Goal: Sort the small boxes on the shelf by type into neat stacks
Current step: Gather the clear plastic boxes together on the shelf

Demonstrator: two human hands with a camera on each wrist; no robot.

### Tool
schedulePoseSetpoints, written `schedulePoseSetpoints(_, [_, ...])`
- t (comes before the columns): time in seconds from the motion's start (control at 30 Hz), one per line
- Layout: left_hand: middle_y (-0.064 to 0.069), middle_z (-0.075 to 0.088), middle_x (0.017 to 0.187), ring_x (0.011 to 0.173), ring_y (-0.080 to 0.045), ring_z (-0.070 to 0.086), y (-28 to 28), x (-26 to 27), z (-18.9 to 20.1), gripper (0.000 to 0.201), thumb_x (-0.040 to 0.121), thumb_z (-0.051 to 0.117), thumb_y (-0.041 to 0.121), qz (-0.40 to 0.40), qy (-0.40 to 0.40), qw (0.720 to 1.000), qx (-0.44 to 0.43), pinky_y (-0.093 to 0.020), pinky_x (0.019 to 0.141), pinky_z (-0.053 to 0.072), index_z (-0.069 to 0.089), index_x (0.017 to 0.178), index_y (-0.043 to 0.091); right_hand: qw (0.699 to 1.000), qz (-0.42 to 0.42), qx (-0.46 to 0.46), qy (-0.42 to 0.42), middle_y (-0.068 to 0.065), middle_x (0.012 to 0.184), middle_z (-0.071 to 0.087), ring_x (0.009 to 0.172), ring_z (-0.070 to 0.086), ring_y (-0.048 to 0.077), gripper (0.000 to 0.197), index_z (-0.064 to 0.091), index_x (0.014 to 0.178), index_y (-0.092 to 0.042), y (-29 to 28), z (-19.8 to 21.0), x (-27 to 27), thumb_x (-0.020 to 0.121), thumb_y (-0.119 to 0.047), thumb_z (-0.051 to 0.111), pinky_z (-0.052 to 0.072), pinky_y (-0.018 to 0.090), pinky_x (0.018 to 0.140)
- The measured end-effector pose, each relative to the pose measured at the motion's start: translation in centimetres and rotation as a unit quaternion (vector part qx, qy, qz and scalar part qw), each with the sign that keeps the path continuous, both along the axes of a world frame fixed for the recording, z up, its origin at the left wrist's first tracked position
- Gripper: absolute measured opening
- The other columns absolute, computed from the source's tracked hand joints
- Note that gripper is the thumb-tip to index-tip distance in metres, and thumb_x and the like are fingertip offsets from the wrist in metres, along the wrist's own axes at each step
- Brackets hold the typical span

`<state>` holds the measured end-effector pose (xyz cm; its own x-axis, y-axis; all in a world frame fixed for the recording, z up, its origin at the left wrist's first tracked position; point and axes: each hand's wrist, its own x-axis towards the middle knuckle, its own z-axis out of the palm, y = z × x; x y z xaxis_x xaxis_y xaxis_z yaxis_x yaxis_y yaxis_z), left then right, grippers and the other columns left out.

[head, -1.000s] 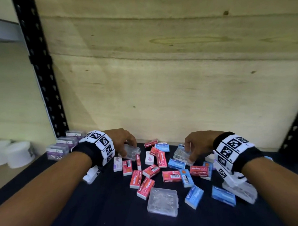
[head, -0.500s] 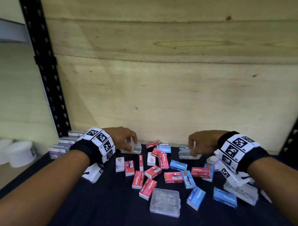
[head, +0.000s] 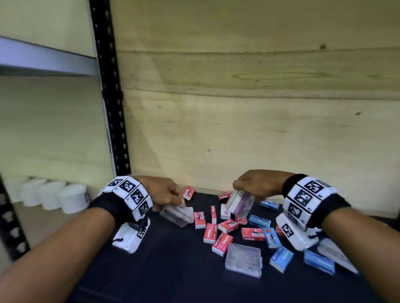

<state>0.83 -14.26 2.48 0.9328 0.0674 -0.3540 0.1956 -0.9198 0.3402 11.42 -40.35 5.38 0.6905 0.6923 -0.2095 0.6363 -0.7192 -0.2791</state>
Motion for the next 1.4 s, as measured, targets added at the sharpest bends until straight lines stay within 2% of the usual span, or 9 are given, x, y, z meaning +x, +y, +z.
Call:
schedulePoseSetpoints(0.13, [-0.007,0.068,0.097,0.083,-0.024,0.067,1.5,-3.0,-1.1,0.018,0.099,0.055,0.03,0.042,0.004,0.998,-0.037,-0.036,0.079,0.059,0.068,0.106,0.021,0.998,0.055,-0.028,-0.028,0.002,0.079,0.059,0.068,0.054,0.016,0.058,0.061,0.091,-0.012,3.0,-0.6,-2.1,0.1,-0.06,0.03,0.043,0.03,0.071])
schedulePoseSetpoints(0.27, [-0.009,0.061,0.095,0.085,-0.027,0.063,3.7,-5.5,-2.2,0.016,0.098,0.056,0.03,0.103,0.006,0.992,-0.069,-0.042,0.079,0.06,0.067,0.102,0.019,0.996,0.091,-0.006,-0.01,0.004,0.076,0.061,0.063,0.057,0.016,0.053,0.059,0.089,-0.013,5.8,-1.6,-3.6,0.096,-0.062,0.041,0.043,0.027,0.063])
schedulePoseSetpoints(0.43, [-0.006,0.062,0.099,0.086,-0.022,0.063,6.0,-8.2,-2.9,0.016,0.102,0.049,0.026,0.174,0.004,0.977,-0.122,-0.033,0.069,0.06,0.064,0.1,0.022,0.992,0.117,0.005,0.044,0.016,0.083,0.072,0.063,0.067,0.026,0.039,0.059,0.093,-0.015,8.9,-2.7,-5.1,0.098,-0.053,0.048,0.048,0.027,0.057])
schedulePoseSetpoints(0.6, [-0.008,0.061,0.101,0.096,-0.025,0.062,7.7,-9.6,-3.6,0.02,0.103,0.045,0.022,0.217,-0.001,0.963,-0.158,-0.033,0.073,0.06,0.064,0.101,0.019,0.989,0.125,0.01,0.075,0.009,0.085,0.072,0.064,0.071,0.02,0.036,0.056,0.101,-0.009,10.9,-3.6,-6.7,0.103,-0.043,0.044,0.044,0.014,0.042])
schedulePoseSetpoints(0.87, [-0.007,0.063,0.107,0.11,-0.028,0.064,8.8,-9.8,-4.6,0.021,0.104,0.043,0.02,0.227,-0.008,0.958,-0.177,-0.036,0.081,0.06,0.063,0.099,0.018,0.987,0.116,0.033,0.106,0.019,0.097,0.074,0.088,0.074,0.031,0.033,0.055,0.093,-0.016,11.8,-4.9,-7.2,0.104,-0.043,0.039,0.059,0.04,0.082])
schedulePoseSetpoints(1.03, [-0.005,0.064,0.111,0.107,-0.021,0.062,8.8,-9.5,-4.7,0.02,0.103,0.045,0.028,0.221,-0.018,0.959,-0.178,-0.036,0.085,0.058,0.064,0.102,0.022,0.986,0.129,0.031,0.099,0.023,0.104,0.071,0.081,0.075,0.024,0.047,0.053,0.112,0.002,11.4,-4.7,-6.8,0.102,-0.044,0.045,0.058,0.041,0.078])
schedulePoseSetpoints(1.2, [0.006,0.062,0.118,0.111,-0.013,0.058,8.6,-10.0,-3.4,0.029,0.092,0.06,0.047,0.16,-0.045,0.979,-0.118,-0.029,0.087,0.053,0.062,0.114,0.029,0.986,0.15,-0.003,0.073,0.009,0.094,0.076,0.08,0.074,0.022,0.039,0.06,0.105,-0.012,10.7,-4.3,-5.9,0.091,-0.048,0.064,0.059,0.036,0.075])
schedulePoseSetpoints(1.3, [0.006,0.063,0.117,0.114,-0.012,0.059,8.7,-10.4,-2.4,0.037,0.086,0.073,0.036,0.111,-0.055,0.988,-0.091,-0.027,0.101,0.047,0.061,0.12,0.029,0.986,0.152,-0.032,0.063,0.003,0.087,0.076,0.078,0.074,0.017,0.039,0.063,0.1,-0.014,10.3,-4.4,-5.5,0.086,-0.05,0.07,0.06,0.032,0.075])
schedulePoseSetpoints(1.4, [0.006,0.062,0.119,0.112,-0.011,0.057,8.5,-10.4,-1.9,0.044,0.083,0.077,0.025,0.086,-0.061,0.993,-0.047,-0.023,0.099,0.046,0.061,0.124,0.026,0.986,0.151,-0.045,0.047,-0.001,0.087,0.076,0.08,0.074,0.013,0.039,0.066,0.097,-0.017,10.2,-4.6,-5.5,0.083,-0.054,0.07,0.06,0.034,0.08])
